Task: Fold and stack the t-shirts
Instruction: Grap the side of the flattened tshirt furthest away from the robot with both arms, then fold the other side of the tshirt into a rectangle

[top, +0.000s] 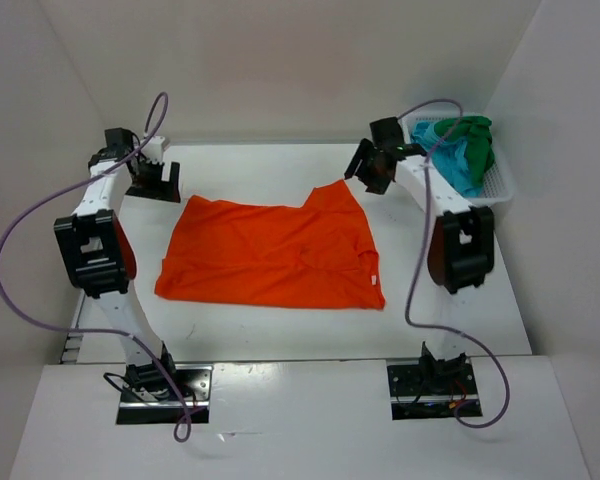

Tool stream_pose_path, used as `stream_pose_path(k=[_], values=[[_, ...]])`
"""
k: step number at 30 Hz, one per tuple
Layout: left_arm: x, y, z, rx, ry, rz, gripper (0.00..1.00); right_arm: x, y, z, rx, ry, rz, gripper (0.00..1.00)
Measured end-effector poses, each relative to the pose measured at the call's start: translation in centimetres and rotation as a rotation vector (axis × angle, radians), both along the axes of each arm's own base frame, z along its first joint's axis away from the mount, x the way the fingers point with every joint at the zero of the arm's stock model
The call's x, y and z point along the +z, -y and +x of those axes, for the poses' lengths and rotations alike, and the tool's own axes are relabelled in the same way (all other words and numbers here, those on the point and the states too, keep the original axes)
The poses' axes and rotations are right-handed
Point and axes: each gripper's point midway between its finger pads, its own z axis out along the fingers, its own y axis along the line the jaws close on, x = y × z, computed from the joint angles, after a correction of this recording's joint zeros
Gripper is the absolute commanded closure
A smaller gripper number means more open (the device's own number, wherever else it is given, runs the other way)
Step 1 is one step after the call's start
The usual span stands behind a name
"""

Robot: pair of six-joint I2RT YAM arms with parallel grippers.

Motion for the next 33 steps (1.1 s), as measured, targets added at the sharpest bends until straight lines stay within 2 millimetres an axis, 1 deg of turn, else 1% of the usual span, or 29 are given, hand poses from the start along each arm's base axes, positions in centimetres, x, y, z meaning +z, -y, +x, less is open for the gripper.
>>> stream_pose_path(k=[1,2,4,6,7,8,9,12,13,14,15,17,20,21,24,25,27,28,29,30,32,33], values=[[-1.1,-0.1,1.0,0.01,-0.011,-0.007,0.0,-1.3,-0.2,1.7,0.012,-0.01,-0.024,0.28],[-2.4,0.0,1.7,0.016,-0.031,-0.013,0.0,-3.0,-0.4,3.4,0.026,-0.025,-0.048,0.26],[-5.0,0.7,2.5,0.02,-0.074,-0.027,0.0,-6.7,-0.5,6.1,0.044,-0.058,-0.093,0.26],[-6.6,1.7,2.8,0.009,-0.104,-0.035,0.0,-9.9,-0.6,7.7,0.068,-0.094,-0.127,0.26],[-7.2,2.4,3.1,0.006,-0.115,-0.043,0.0,-11.3,-0.7,8.4,0.078,-0.113,-0.143,0.26],[-7.5,2.8,3.5,0.001,-0.116,-0.046,0.0,-12.2,-0.8,9.1,0.089,-0.119,-0.155,0.26],[-7.6,3.2,4.0,-0.005,-0.111,-0.048,0.0,-12.8,-0.9,9.8,0.099,-0.126,-0.167,0.26],[-8.0,4.6,5.6,-0.021,-0.092,-0.065,0.0,-11.1,-1.8,13.1,0.117,-0.042,-0.178,0.28],[-8.1,5.0,6.1,-0.027,-0.086,-0.068,0.0,-10.7,-2.0,13.7,0.12,-0.02,-0.179,0.28],[-8.4,5.2,6.5,-0.029,-0.086,-0.069,0.0,-10.6,-2.2,13.9,0.123,-0.014,-0.179,0.29],[-8.9,5.5,6.8,-0.028,-0.091,-0.07,0.02,-10.7,-2.3,13.8,0.127,-0.019,-0.181,0.29],[-9.8,5.8,6.8,-0.025,-0.109,-0.07,0.06,-11.2,-2.4,13.2,0.137,-0.045,-0.189,0.29],[-9.9,6.1,6.9,-0.027,-0.109,-0.065,0.12,-12.4,-2.9,12.0,0.163,-0.092,-0.209,0.29],[-10.0,6.1,6.9,-0.027,-0.112,-0.062,0.18,-12.8,-3.1,11.5,0.172,-0.107,-0.217,0.29],[-10.1,6.1,6.9,-0.023,-0.115,-0.061,0.28,-13.2,-3.8,10.7,0.199,-0.123,-0.24,0.32],[-10.1,6.1,6.9,-0.023,-0.115,-0.061,0.36,-13.2,-3.9,10.6,0.205,-0.124,-0.244,0.33],[-10.2,6.3,6.9,-0.028,-0.116,-0.067,0.46,-13.3,-4.2,10.2,0.219,-0.13,-0.249,0.43],[-10.2,6.3,6.9,-0.032,-0.116,-0.071,0.54,-13.4,-4.3,10.0,0.226,-0.133,-0.249,0.5],[-10.2,6.4,6.9,-0.032,-0.116,-0.075,0.73,-13.5,-4.3,9.9,0.23,-0.135,-0.251,0.59],[-10.3,6.4,6.8,-0.03,-0.12,-0.08,0.81,-13.5,-4.4,9.8,0.232,-0.14,-0.248,0.79],[-10.4,6.4,6.8,-0.035,-0.122,-0.079,0.93,-13.7,-4.5,9.6,0.243,-0.145,-0.24,0.97],[-10.6,6.5,6.6,-0.037,-0.125,-0.079,1.0,-13.8,-4.5,9.5,0.242,-0.151,-0.238,1.0]])
